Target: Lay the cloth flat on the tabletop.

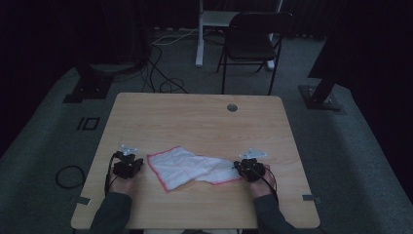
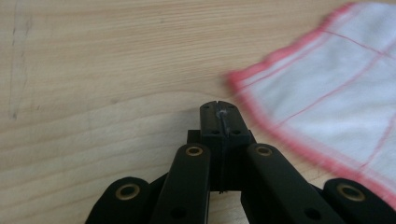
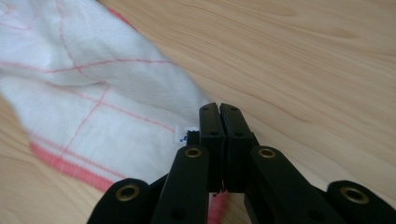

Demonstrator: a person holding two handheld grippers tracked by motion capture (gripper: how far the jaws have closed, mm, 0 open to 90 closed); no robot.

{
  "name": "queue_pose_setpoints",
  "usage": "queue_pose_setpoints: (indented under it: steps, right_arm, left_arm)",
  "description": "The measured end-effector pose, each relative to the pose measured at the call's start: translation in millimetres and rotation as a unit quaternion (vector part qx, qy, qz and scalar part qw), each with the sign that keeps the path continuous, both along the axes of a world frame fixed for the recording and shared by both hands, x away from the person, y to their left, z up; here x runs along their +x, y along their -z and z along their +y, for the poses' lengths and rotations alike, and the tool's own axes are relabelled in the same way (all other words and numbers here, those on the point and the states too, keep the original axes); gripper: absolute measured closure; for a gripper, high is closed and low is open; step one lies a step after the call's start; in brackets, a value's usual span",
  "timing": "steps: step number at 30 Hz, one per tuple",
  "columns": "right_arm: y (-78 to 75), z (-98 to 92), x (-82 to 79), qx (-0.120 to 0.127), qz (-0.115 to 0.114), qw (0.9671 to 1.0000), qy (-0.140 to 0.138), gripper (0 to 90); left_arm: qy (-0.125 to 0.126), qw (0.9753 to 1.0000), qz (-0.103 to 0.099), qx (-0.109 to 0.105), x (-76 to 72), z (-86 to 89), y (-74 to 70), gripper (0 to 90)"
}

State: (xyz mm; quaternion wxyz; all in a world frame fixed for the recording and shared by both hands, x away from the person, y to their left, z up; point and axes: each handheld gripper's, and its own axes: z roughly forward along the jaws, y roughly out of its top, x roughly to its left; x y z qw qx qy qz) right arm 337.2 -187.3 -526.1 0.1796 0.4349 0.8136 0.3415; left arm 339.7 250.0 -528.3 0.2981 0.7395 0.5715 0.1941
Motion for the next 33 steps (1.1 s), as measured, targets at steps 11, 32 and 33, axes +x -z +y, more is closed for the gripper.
queue_pose_setpoints:
  steps: [11,32,33]
  right_arm:
    - [-7.1,-4.6,-4.6,0.037,-0.008,0.9991,-0.017,79.7]
    - [-16.7,70.5,2.1,0.084,-0.009,0.9904,-0.109,85.1]
    - [-16.7,70.5,2.1,0.084,-0.009,0.9904,-0.109,85.1]
  left_arm:
    - [0.031,0.9993,-0.012,-0.014,3.0,-14.7,-8.5,86.8]
    - [0.180,0.9816,-0.053,-0.038,11.6,-124.0,-45.4,76.4]
    - [0.180,0.9816,-0.053,-0.038,11.6,-124.0,-45.4,76.2]
